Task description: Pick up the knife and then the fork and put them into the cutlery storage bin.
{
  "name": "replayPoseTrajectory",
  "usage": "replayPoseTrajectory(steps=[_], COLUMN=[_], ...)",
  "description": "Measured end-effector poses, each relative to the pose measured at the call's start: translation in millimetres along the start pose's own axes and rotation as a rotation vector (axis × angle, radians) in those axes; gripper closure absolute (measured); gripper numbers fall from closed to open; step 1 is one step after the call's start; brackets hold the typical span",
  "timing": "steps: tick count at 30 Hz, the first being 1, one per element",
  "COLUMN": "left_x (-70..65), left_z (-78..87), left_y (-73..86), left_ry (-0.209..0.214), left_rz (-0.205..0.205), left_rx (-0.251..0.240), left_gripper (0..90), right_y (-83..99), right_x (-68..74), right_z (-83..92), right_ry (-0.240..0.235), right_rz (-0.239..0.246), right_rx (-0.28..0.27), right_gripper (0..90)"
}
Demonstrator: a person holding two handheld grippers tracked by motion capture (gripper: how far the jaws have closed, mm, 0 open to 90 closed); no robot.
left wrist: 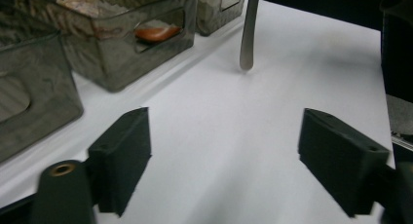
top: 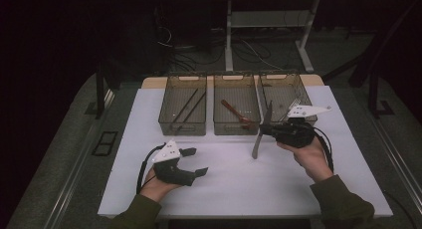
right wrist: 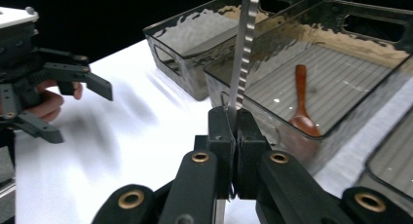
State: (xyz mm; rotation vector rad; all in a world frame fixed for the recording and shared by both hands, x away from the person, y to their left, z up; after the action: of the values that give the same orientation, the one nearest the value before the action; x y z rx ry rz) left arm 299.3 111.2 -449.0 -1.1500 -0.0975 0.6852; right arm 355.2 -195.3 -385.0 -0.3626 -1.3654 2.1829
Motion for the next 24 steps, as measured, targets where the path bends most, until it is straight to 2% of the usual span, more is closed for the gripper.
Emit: replayPoseTrajectory(steps=[4, 8, 10, 14, 18, 24], left_x=[2.3, 7.9, 9.9, 9.7, 6.5, 5.6], left_z=[8.5, 14.8, 16.7, 16.1, 13.5, 13.8], left_y=[4.8, 7.8, 9.3, 9.8, 10.7, 9.8], left_ry=[-0.026, -0.059, -0.060, -0.055, -0.052, -0.051], left_rz=[-0.018, 0.018, 0.041, 0.048, 0.026, 0.019], left_rx=[-0.013, -0.021, -0.018, 0.002, 0.020, 0.020], left_gripper=[12.5, 0.1, 0.0, 0.0, 0.0, 0.0], right_y=[-0.2, -1.2, -1.9, -5.9, -12.5, -26.9], right_x=[-4.5, -9.3, -12.1, -19.9, -29.4, -47.1], right_z=[5.2, 10.7, 14.4, 24.0, 38.1, 59.3], right_ry=[0.014, 0.035, 0.046, 0.070, 0.096, 0.138], right_rz=[0.007, 0.004, -0.001, -0.006, -0.011, -0.028], right_rx=[0.005, 0.006, 0.009, 0.005, -0.006, -0.028], right_gripper=[87.1, 87.2, 87.2, 87.2, 87.2, 87.2])
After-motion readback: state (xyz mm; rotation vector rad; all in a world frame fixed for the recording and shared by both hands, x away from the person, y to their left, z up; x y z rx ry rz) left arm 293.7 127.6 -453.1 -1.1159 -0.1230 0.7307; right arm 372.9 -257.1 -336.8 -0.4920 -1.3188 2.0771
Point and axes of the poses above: each handheld gripper's, and its own axes: z roughly backward along the jaws, y roughly out of its underside, x roughly to its left, the point moved 5 cm from there along -z, roughly forward along the jaws, and after that the axes turned 10 degrees about z, right-handed, at the moved point
